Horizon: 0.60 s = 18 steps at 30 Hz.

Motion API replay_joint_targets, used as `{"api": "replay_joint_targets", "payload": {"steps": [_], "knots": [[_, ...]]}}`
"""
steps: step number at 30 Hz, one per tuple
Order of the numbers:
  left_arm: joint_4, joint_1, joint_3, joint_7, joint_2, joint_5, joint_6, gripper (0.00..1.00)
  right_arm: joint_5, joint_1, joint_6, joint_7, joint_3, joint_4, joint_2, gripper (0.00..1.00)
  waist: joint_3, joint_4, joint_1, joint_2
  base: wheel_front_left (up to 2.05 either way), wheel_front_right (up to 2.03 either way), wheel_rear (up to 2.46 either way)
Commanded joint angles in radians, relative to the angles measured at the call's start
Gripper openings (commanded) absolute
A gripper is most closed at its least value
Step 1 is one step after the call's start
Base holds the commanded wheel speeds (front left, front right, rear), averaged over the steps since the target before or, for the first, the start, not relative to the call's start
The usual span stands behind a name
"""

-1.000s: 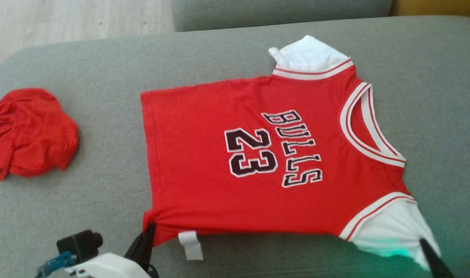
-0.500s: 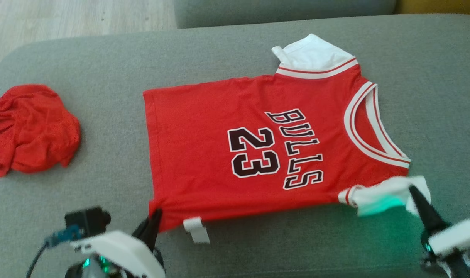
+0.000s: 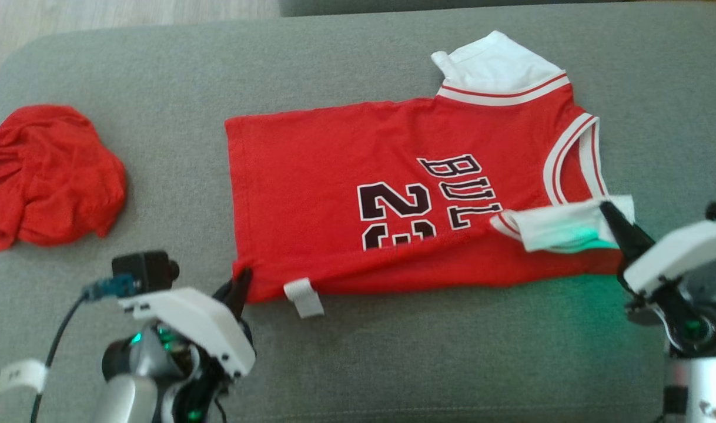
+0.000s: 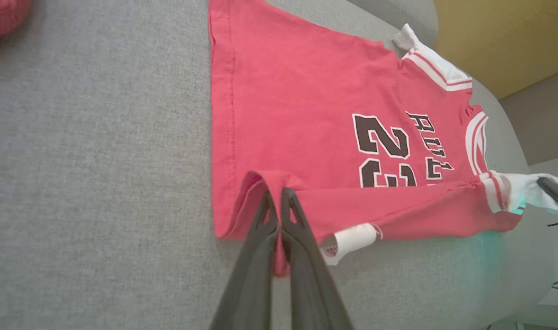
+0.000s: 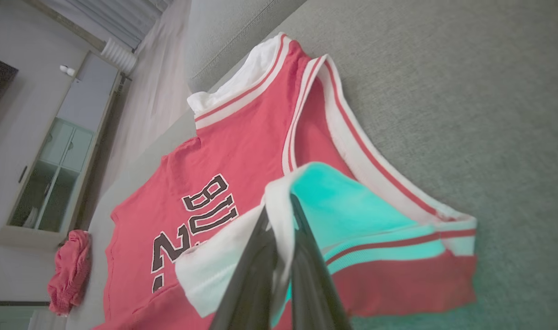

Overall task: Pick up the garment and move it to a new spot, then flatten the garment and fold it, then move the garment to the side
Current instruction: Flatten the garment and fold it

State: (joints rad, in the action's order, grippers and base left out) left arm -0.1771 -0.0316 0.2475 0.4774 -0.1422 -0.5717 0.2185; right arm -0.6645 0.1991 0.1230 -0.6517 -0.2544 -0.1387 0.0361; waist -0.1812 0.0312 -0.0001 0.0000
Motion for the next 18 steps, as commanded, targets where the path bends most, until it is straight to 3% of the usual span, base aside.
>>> {"api": "replay_joint_targets", "payload": {"steps": [1,5,6,7,8,9,18], "knots": [[-0.016,0.071,-0.032,0.007,-0.009,0.000,-0.006,0.00,0.029,0.058,0.008,-0.012,0.027,0.026,0.014,0.00,-0.007,0.006,0.0001,0.0000,0.00,0.00,0.00],[0.038,0.129,-0.025,0.019,-0.007,0.000,-0.012,0.00,0.090,0.105,0.008,-0.046,0.047,-0.002,0.014,0.00,-0.017,0.011,0.0001,0.0000,0.00,0.00,0.00],[0.052,0.143,-0.024,0.024,-0.004,-0.003,-0.013,0.13,0.107,0.114,0.008,-0.048,0.056,-0.001,0.014,0.22,-0.021,0.012,0.0001,0.0000,0.00,0.00,0.00],[0.065,0.158,-0.021,0.028,-0.004,-0.003,-0.015,0.40,0.121,0.122,0.008,-0.047,0.061,0.002,0.014,0.99,-0.026,0.013,0.0001,0.0000,0.00,0.00,0.00],[0.078,0.174,-0.020,0.030,-0.002,-0.003,-0.017,0.93,0.134,0.129,0.008,-0.046,0.058,-0.001,0.014,1.00,-0.030,0.014,0.0001,0.0000,0.00,0.00,0.00],[0.107,0.209,-0.020,0.030,0.001,-0.002,-0.017,1.00,0.146,0.149,0.008,-0.029,0.046,-0.005,0.014,1.00,-0.037,0.015,0.0001,0.0000,0.00,0.00,0.00],[0.189,0.279,-0.077,-0.058,0.000,0.017,0.015,1.00,0.229,0.179,0.008,0.035,0.036,0.055,0.015,1.00,-0.047,-0.009,0.0001,0.0000,0.00,0.00,0.00]]}}
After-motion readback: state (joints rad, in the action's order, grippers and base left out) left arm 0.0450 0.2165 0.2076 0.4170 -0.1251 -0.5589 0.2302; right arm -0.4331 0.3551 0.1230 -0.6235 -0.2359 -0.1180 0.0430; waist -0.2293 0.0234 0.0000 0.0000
